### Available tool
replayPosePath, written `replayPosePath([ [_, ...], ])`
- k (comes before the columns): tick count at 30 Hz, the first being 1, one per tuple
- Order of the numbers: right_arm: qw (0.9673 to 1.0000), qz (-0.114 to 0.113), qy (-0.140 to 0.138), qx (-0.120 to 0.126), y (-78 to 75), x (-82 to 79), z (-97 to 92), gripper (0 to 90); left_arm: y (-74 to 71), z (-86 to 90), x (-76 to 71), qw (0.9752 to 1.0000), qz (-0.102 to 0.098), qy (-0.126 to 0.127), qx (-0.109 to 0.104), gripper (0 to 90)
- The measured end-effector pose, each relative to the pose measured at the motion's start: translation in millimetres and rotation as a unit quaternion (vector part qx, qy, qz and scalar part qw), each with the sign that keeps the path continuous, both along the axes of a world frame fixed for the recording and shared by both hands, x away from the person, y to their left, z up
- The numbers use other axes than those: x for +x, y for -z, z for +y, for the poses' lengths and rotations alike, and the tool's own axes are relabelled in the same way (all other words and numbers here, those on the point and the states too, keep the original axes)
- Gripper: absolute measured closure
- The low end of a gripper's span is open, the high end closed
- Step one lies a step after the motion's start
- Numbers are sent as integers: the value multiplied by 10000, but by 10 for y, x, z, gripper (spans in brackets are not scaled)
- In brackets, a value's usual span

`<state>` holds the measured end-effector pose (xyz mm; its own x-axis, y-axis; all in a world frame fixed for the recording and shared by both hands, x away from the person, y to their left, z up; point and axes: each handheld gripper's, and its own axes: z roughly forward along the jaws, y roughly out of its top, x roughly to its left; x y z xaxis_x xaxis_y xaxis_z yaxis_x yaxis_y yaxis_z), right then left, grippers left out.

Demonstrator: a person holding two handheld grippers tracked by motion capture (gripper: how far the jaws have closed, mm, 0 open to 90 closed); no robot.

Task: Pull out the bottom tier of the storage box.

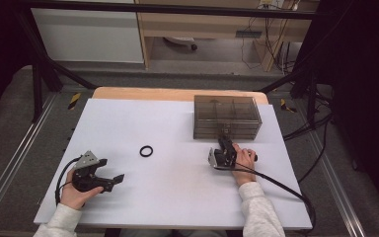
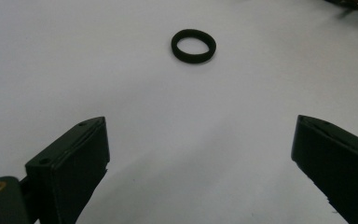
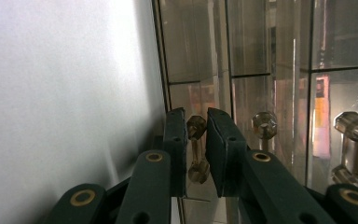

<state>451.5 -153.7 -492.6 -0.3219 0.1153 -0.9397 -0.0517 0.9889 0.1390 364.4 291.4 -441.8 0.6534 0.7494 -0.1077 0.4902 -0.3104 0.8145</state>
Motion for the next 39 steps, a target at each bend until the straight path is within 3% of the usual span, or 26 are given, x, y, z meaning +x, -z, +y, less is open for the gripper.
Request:
replayPosePath([
  [16,9998,-117,15,-142,28,-13,17,798,0,0,1,10000,-3,11,21,40],
  [32,9999,-72,25,-123,8,-37,23,801,-3,0,-1,10000,-10,1,1,40],
  [39,9997,-29,17,-222,0,-79,22,801,-5,-2,-2,10000,-13,4,-1,40],
])
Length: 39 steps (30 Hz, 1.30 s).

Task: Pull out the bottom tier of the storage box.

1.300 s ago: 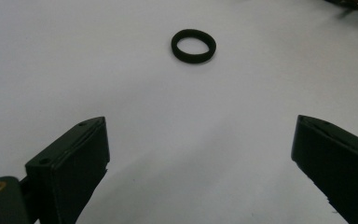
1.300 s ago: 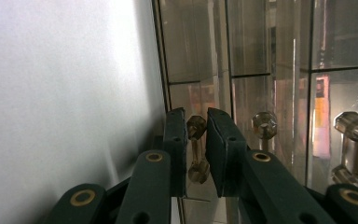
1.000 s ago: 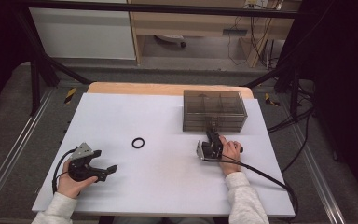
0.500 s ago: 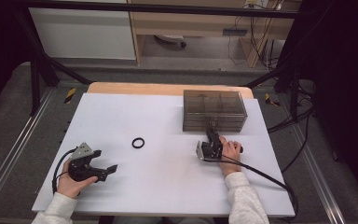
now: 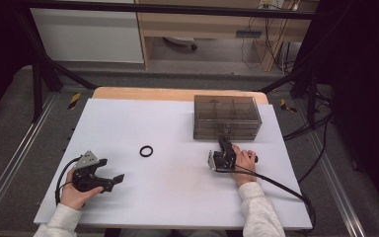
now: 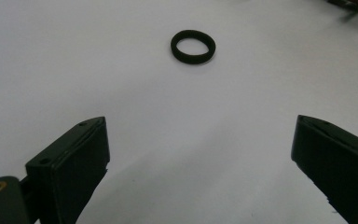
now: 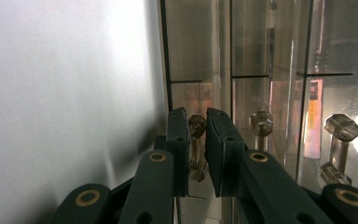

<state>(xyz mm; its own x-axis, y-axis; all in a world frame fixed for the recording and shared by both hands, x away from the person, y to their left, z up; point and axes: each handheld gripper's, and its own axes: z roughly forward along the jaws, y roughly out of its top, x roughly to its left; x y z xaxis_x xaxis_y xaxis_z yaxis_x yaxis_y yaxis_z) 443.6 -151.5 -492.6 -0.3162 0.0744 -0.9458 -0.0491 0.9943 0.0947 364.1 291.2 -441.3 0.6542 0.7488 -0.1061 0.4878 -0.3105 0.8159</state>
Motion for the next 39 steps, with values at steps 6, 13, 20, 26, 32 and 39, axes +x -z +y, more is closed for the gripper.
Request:
replayPosePath([
  [6,10000,2,-44,21,-4,-9,-7,770,-2,-2,-2,10000,-1,-1,-2,40],
  [13,9998,-69,-76,148,-45,-31,-17,651,-6,-3,-5,10000,-9,2,2,40],
  [20,9999,22,-26,121,-19,19,-34,620,-2,-4,-2,10000,-4,-3,-3,40],
  [26,10000,22,-55,67,-33,36,-42,664,1,-6,-1,10000,1,4,9,40],
  [32,9999,40,-102,55,-52,40,-46,684,-1,-7,-2,10000,0,7,8,40],
  [39,9999,60,-82,42,-53,26,-43,686,0,-5,-1,10000,1,2,0,40],
])
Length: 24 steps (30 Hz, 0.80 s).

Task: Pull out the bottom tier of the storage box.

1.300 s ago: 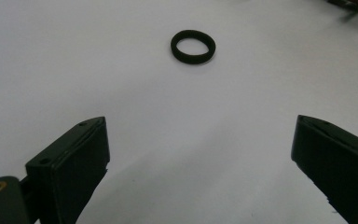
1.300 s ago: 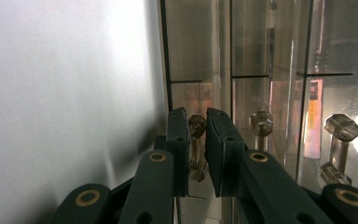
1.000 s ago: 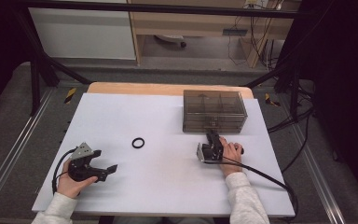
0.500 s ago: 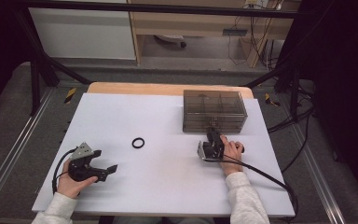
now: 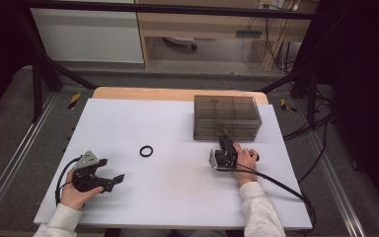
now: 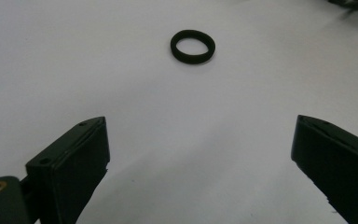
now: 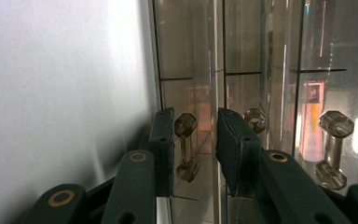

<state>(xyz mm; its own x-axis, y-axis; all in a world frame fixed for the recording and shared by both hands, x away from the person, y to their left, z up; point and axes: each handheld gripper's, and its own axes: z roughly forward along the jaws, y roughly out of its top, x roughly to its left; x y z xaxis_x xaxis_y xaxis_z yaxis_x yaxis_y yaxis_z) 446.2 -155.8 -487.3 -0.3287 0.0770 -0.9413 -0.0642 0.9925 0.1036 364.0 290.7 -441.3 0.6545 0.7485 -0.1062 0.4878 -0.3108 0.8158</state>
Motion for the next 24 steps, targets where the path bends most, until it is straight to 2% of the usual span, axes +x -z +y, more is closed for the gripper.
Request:
replayPosePath([
  [9,9999,27,-36,-90,-15,-22,6,688,0,-3,0,10000,1,5,4,41],
  [24,9999,48,-47,-87,-23,-58,8,688,-5,1,-4,10000,-8,9,9,41],
])
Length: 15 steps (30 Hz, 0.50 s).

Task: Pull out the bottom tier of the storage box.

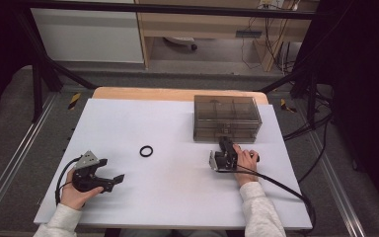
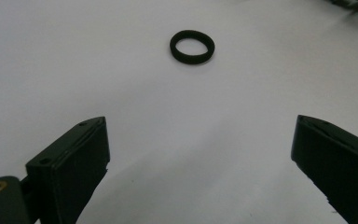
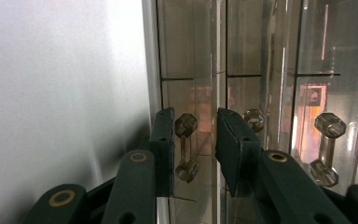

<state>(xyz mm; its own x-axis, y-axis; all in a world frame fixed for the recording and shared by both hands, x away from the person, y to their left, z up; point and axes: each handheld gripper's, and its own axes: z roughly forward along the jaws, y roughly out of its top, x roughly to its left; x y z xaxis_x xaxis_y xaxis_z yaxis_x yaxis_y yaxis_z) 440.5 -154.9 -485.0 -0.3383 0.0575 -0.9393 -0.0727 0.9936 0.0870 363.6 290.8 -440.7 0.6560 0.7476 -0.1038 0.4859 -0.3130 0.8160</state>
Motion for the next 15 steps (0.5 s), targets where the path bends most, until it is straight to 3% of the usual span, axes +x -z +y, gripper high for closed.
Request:
replayPosePath([
  [15,10000,46,-10,-38,-9,-46,-2,688,-3,-5,-5,10000,-8,5,6,41],
])
